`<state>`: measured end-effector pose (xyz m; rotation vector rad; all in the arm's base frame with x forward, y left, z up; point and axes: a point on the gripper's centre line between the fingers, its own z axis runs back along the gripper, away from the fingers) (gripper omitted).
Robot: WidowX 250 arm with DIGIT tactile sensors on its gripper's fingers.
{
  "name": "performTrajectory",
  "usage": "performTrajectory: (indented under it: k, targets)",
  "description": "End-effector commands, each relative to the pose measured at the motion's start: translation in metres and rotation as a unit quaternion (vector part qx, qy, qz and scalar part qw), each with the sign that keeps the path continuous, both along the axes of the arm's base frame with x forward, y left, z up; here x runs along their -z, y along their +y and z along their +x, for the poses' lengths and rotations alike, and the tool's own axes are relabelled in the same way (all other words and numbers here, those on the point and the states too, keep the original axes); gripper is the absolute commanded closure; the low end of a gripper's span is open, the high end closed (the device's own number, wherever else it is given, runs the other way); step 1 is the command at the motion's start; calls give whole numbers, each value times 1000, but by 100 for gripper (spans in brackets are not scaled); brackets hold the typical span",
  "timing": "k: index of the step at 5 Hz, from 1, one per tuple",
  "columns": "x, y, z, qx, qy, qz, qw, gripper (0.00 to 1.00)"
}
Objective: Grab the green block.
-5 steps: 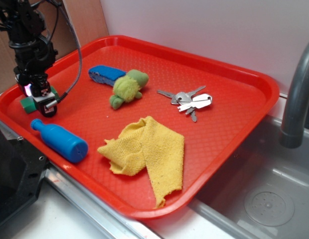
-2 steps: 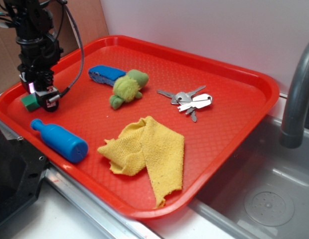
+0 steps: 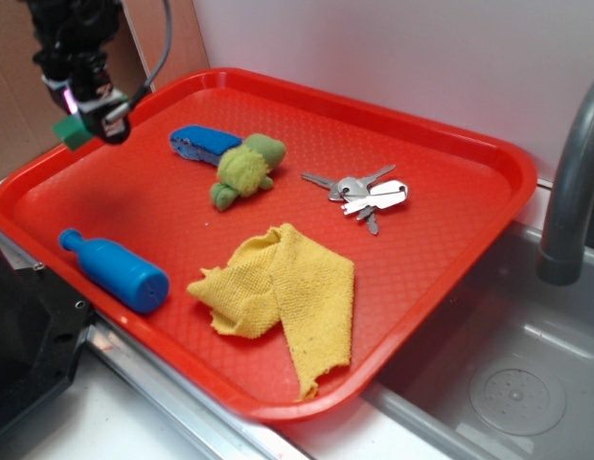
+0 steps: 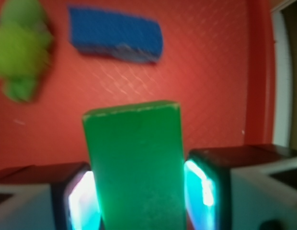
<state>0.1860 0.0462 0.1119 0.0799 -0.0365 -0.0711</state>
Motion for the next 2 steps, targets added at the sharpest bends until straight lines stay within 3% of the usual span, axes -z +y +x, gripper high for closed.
performTrajectory:
  k: [1, 2]
  targets:
    - [-75, -57, 6, -56, -29, -12, 998, 100]
    - [-73, -51, -7, -86, -34, 3, 996, 100]
